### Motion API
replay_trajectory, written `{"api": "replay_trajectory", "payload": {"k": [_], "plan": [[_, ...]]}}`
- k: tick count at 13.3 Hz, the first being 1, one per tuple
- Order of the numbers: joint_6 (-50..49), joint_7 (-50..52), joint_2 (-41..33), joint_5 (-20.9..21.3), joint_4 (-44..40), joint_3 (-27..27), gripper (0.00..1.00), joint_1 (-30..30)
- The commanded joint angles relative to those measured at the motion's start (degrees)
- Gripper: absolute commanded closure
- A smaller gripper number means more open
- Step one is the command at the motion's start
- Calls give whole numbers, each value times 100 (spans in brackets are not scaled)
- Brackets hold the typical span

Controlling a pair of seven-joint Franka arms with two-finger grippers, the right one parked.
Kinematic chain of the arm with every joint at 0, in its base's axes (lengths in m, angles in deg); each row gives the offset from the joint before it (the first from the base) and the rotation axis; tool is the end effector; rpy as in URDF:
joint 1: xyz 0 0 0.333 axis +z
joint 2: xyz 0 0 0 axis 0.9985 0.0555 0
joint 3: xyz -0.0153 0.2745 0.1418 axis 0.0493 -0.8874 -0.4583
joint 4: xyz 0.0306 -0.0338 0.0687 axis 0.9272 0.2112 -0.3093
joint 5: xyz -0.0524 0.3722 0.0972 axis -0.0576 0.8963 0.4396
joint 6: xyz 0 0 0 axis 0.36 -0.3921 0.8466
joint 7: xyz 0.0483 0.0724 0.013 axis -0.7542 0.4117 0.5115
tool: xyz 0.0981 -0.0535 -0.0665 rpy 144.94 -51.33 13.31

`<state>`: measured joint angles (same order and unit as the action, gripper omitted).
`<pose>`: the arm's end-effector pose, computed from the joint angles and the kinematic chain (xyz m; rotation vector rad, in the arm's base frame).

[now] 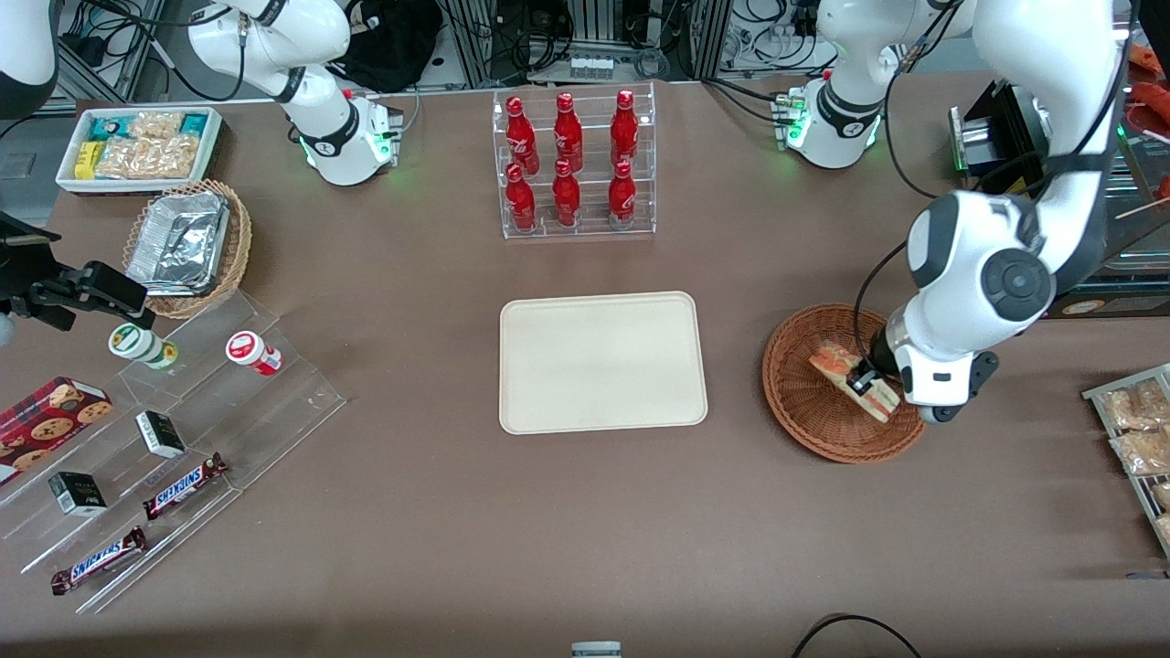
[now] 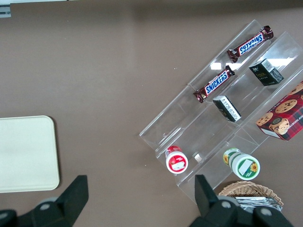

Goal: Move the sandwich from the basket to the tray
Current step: 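Lift the sandwich and carry it over the cream tray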

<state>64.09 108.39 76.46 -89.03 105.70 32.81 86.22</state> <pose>0.5920 -0.1307 0.3755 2.9434 1.0718 -0.1157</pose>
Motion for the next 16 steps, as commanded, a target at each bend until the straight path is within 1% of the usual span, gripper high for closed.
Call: {"api": "replay_trajectory", "payload": {"k": [1, 2, 5, 7, 9, 12, 14, 16], "plan": [[-621, 109, 340, -26, -1018, -15, 93, -588], [-622, 136, 410, -61, -1168, -6, 93, -825], [-473, 66, 700, -79, -1257, 38, 93, -1520], [-44, 31, 1051, -140, -1389, 239, 93, -1855], [588, -152, 1359, -114, -1355, 546, 93, -2022], [714, -986, 1719, -149, -1346, 697, 93, -2155], [723, -1417, 1913, -201, -1346, 951, 93, -2067], [1002, -1725, 2037, -761, -1346, 970, 93, -2093]]}}
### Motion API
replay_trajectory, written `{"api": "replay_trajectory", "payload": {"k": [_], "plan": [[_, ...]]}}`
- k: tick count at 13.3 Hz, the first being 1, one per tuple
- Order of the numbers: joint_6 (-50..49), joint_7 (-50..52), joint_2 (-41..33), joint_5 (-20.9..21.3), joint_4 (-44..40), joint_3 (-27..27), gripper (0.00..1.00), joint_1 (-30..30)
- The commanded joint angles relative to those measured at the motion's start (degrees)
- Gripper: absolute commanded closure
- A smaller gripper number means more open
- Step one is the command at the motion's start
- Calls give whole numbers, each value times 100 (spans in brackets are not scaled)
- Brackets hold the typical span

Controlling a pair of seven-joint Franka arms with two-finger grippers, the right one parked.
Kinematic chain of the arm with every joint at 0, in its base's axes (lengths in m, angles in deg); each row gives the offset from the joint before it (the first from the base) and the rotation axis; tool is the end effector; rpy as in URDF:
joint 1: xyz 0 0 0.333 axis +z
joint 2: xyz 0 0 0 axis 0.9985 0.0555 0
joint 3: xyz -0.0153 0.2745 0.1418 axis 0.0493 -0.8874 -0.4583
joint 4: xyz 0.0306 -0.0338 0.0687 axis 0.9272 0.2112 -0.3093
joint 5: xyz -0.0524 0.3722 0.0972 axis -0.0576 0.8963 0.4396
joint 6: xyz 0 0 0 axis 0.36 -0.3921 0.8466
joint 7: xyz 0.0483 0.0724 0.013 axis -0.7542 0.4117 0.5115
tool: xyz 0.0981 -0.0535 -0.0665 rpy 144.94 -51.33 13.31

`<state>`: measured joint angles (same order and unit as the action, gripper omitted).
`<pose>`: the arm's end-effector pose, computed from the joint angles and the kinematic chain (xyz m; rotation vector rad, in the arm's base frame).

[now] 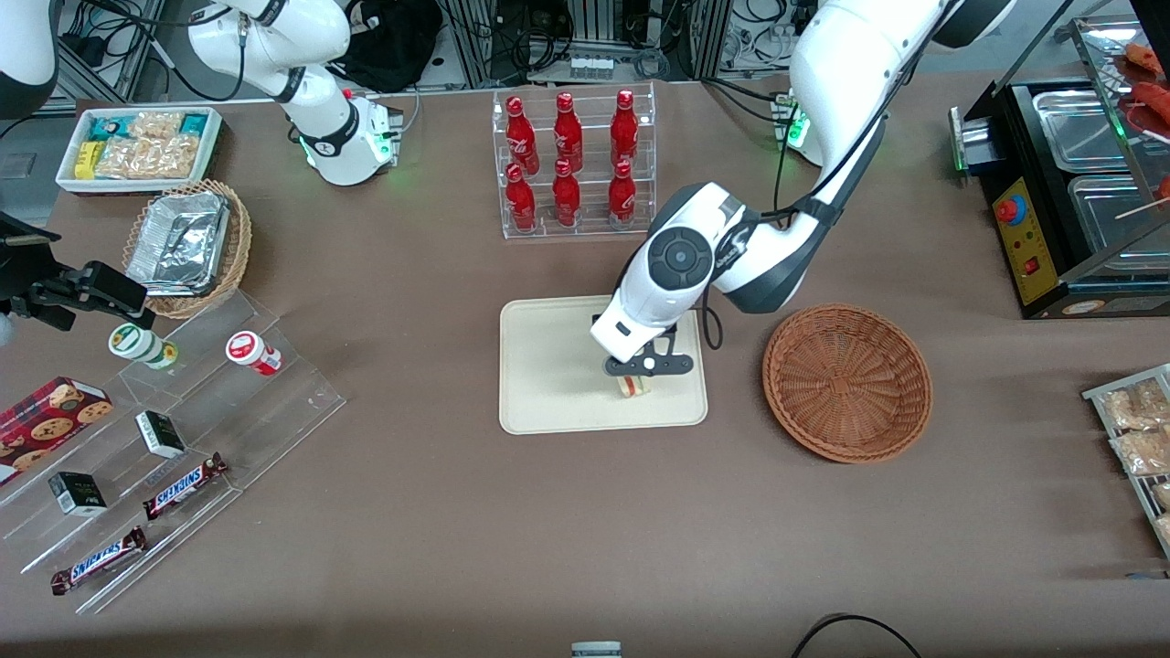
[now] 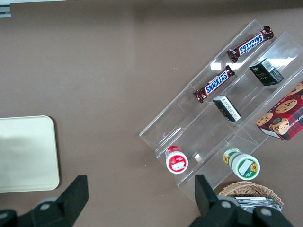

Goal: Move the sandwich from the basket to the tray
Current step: 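Lift the sandwich and carry it over the cream tray, then lower the sandwich onto the tray and open the left gripper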

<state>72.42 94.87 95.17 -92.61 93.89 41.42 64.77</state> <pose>0.5112 -0.4458 0.2886 2.9532 0.0287 -0.2416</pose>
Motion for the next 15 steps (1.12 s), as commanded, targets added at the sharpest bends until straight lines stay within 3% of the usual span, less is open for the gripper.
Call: {"api": "replay_trajectory", "payload": {"k": [1, 11, 15], "plan": [[310, -532, 200, -598, -156, 109, 93, 34], [813, -613, 675, -723, -165, 118, 90, -1], [795, -613, 684, -723, -147, 118, 78, -1]]}}
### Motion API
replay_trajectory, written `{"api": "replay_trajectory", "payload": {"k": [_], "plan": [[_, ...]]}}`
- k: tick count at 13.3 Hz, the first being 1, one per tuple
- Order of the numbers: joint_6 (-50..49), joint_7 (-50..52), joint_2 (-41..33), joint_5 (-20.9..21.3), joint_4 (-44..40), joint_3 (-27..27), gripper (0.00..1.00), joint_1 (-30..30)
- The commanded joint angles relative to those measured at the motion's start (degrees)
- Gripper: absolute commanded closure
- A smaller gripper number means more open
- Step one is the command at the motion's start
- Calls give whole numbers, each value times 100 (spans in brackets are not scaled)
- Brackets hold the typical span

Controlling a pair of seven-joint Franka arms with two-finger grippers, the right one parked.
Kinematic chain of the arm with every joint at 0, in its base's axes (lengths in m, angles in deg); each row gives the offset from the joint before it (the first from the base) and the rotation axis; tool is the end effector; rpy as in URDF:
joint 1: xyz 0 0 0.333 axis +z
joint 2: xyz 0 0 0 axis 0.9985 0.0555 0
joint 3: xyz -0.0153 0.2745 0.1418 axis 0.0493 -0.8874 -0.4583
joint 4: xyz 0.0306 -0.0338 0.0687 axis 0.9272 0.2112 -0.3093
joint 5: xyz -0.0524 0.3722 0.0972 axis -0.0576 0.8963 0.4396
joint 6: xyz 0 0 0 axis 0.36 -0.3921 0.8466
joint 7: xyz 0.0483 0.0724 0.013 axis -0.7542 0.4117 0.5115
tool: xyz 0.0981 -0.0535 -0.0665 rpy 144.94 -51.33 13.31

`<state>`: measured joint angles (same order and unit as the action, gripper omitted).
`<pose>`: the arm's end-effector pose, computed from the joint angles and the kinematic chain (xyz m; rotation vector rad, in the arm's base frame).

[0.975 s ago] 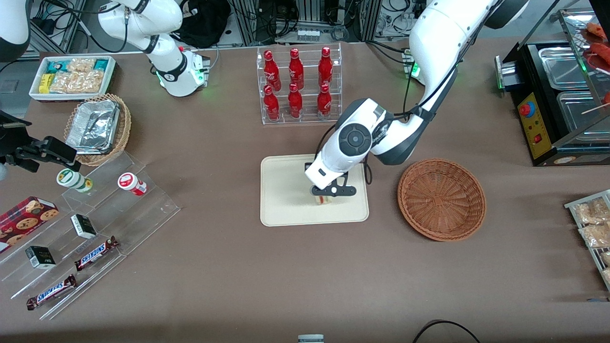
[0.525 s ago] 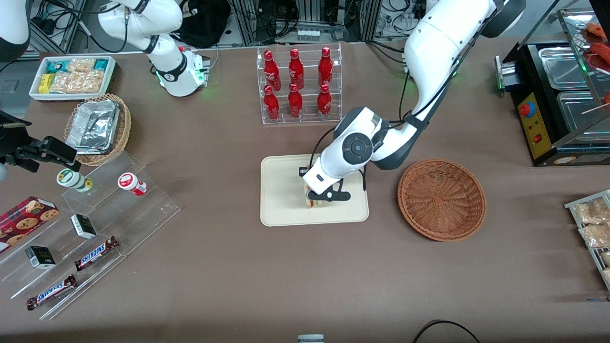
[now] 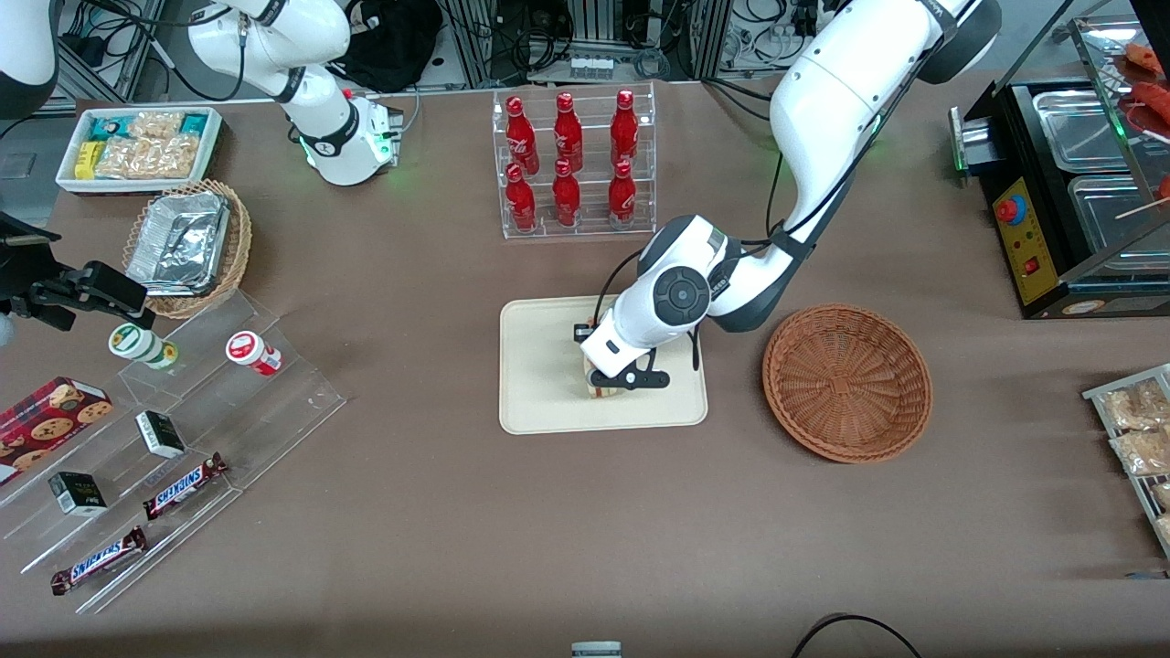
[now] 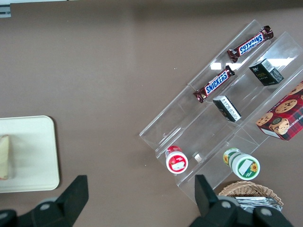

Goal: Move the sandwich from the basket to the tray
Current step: 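Lower the sandwich onto the tray and open the left gripper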

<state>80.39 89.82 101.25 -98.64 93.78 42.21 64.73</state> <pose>0.5129 -0.4617 0.2359 2.8299 0.0270 -0.2850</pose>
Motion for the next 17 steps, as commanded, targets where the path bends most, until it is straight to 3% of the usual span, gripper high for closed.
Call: {"api": "replay_trajectory", "payload": {"k": [1, 4, 7, 8, 9, 10, 14, 17], "plan": [[-2, -107, 76, -112, -136, 39, 74, -5], [-11, -107, 68, -111, -127, 30, 69, 3], [-63, -116, -20, -103, -127, 30, 54, 12], [-72, -108, -73, -103, -127, 30, 44, 12], [-72, -90, -117, -103, -127, 30, 17, 12], [-81, -46, -213, -103, -119, 30, 0, 12], [-904, -63, -950, -76, -66, -40, 0, 161], [-1958, -37, -1740, -41, -13, -40, 0, 713]]}}
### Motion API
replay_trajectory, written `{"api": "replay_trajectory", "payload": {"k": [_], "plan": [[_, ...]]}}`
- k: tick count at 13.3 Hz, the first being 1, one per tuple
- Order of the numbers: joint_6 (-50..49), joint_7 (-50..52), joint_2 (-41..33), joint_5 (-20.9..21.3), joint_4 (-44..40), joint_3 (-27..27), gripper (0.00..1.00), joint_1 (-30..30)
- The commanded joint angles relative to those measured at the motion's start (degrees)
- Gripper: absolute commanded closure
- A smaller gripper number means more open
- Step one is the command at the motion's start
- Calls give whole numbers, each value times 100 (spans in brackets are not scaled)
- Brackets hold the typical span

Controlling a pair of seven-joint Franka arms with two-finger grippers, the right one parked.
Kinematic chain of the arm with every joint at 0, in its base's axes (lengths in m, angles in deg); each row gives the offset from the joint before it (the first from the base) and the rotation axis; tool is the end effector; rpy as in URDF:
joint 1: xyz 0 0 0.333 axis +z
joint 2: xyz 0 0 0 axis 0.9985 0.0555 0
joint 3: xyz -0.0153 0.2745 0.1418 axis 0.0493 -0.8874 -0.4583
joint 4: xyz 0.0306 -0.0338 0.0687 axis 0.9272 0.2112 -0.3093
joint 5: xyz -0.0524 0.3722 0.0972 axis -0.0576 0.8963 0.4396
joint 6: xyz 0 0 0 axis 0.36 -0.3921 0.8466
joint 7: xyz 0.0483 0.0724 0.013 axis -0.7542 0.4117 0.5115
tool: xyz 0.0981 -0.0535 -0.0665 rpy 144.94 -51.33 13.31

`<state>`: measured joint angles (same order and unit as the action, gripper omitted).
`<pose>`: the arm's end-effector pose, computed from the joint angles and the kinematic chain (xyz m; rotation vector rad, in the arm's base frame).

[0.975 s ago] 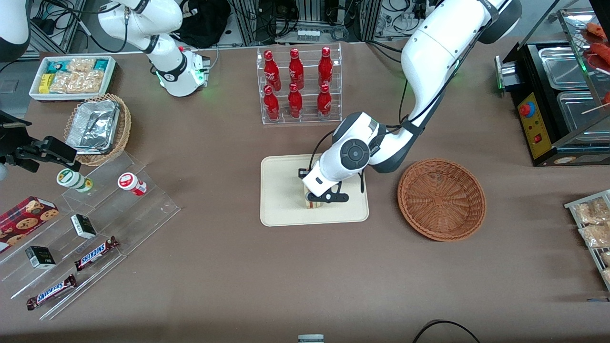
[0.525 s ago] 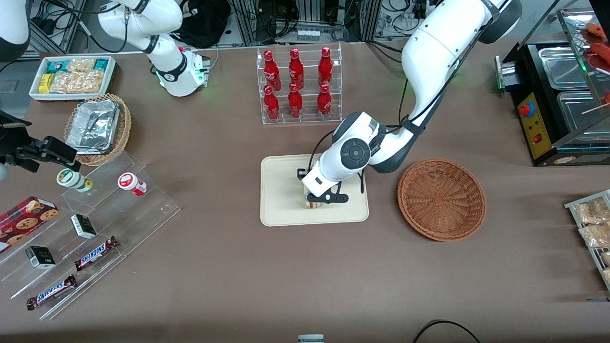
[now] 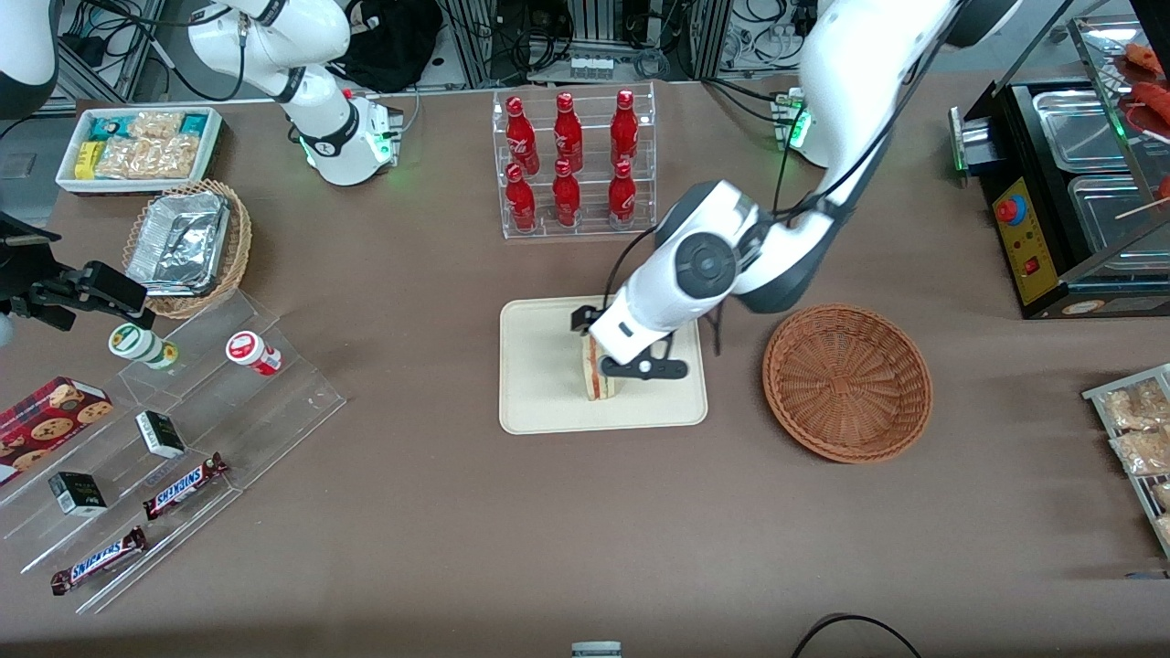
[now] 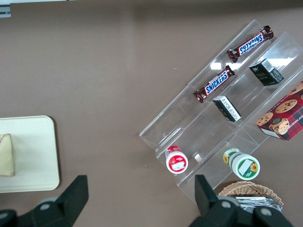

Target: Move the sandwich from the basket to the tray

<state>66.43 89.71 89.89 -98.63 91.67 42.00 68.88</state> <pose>0.5319 -0.4164 0.3593 2.8700 0.0281 -0.2537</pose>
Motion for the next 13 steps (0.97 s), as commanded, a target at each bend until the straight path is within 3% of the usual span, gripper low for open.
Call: {"api": "replay_trajectory", "payload": {"k": [1, 2, 5, 8, 13], "plan": [[-1000, -70, -895, -16, 225, -45, 0, 656], [-1370, -105, -1150, 11, 233, -45, 0, 886], [-2154, -114, -1696, 791, 234, -45, 0, 1397], [-2821, -367, -2188, 1126, 225, -45, 0, 1854], [-3079, -1676, -2751, 1171, 654, -54, 0, 2671]]}}
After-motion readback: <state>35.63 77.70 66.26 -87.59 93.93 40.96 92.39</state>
